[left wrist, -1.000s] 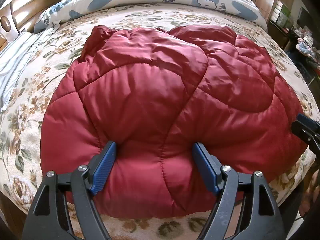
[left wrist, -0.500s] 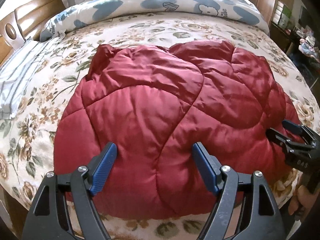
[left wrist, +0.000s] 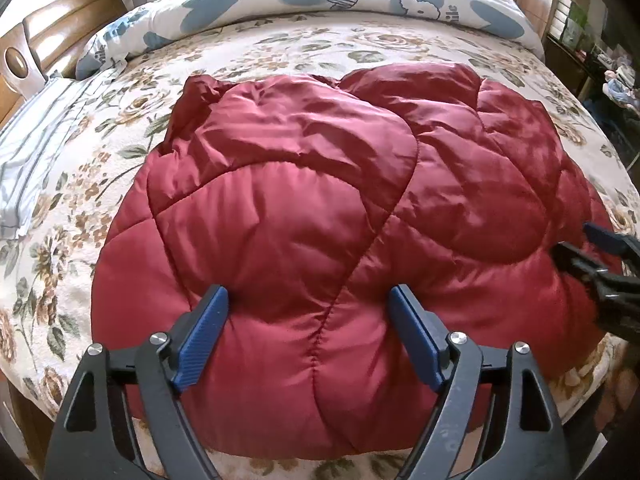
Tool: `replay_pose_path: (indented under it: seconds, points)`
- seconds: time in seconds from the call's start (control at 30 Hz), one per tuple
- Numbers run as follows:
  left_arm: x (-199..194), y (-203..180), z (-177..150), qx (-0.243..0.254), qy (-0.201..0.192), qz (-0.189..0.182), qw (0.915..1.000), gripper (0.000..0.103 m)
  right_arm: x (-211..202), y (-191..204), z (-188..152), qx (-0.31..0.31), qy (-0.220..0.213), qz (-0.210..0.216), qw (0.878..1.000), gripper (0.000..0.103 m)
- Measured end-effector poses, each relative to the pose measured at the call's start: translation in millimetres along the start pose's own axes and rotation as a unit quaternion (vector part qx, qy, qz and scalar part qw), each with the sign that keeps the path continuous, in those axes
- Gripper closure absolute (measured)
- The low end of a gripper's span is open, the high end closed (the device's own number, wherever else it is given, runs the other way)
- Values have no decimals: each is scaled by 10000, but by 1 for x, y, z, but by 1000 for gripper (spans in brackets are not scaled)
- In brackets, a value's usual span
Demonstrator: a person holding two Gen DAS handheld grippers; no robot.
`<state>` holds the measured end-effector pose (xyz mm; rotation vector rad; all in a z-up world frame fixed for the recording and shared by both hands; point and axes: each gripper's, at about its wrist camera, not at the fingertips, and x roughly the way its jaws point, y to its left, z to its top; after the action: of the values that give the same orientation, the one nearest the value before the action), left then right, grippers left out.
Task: Fold large clothes
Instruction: 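Press and smooth the folded jacket bundle with both open tools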
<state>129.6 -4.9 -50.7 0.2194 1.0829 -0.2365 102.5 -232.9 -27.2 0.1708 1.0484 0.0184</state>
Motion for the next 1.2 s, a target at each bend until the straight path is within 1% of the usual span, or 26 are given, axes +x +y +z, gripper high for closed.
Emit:
replay_pose_path:
  seconds: [0.1,0.2,0.4,0.5,0.63,0.7,0.83,1.2]
  points:
    - [4,1,0,-17,12,-15,10000,17,7,-3,-1,-12,-59,-69,10000,12]
    - [8,2,1,-24,8,-6,10000,13,9,-4,-3,7,-83,-59,9999,12]
    - [13,3,3,-58,-2,-2,10000,10,9,-6,-6,47,-130,-41,9999,12]
    - [14,2,2,-45,-13,31,10000,10,3,-5,-5,72,-166,-47,9998,12]
    - [14,1,2,-51,-19,28,10000,10,-14,-8,-6,196,-311,77,9993,15]
    - [14,1,1,-37,-22,39,10000,10,-7,-12,-10,222,-201,109,9995,15]
    - [14,3,1,-27,-31,49,10000,10,3,-11,-12,203,-222,75,9995,12]
    - [13,3,1,-32,-22,53,10000,9,5,-9,-11,183,-241,32,9995,11]
